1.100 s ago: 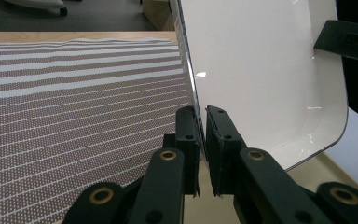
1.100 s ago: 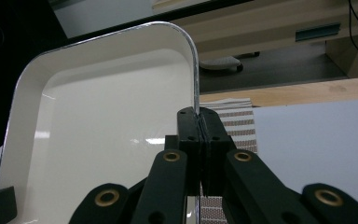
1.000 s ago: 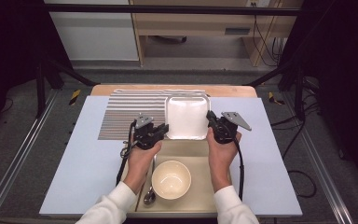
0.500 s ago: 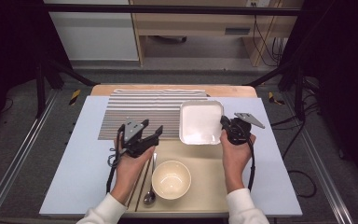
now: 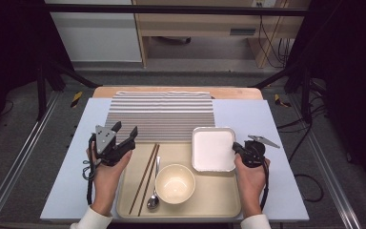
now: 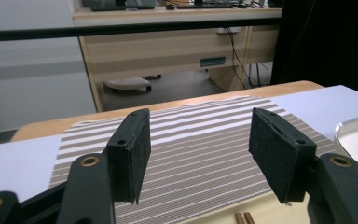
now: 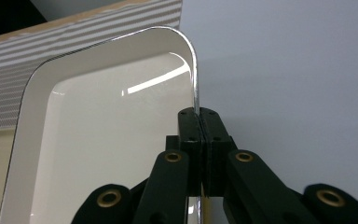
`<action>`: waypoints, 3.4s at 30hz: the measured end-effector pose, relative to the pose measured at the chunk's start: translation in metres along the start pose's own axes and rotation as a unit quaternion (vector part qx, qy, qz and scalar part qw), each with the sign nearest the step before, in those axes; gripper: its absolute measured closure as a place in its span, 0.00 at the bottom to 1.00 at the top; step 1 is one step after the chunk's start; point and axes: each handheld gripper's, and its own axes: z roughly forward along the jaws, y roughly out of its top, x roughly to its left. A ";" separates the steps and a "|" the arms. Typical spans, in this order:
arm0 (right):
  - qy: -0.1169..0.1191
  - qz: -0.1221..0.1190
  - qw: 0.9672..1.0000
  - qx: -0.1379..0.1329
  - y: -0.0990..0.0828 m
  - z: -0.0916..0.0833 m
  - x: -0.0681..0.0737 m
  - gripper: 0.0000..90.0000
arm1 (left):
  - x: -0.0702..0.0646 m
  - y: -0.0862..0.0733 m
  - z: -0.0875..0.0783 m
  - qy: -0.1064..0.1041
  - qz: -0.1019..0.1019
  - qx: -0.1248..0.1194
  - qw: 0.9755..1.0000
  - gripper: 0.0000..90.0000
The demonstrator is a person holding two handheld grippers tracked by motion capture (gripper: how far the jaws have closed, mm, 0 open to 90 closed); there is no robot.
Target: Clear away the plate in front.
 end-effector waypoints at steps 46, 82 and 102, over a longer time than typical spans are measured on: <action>0.026 0.024 0.998 0.044 -0.030 -0.014 -0.009 0.81 | 0.009 -0.010 0.003 0.008 0.002 0.024 1.000 0.42; -0.065 -0.158 0.979 -0.113 0.002 0.013 -0.043 0.19 | 0.068 -0.054 0.012 -0.006 0.018 0.086 0.996 0.18; -0.043 -0.264 0.942 -0.203 -0.013 -0.009 -0.011 0.06 | 0.073 -0.063 0.003 -0.030 0.002 0.051 0.998 0.03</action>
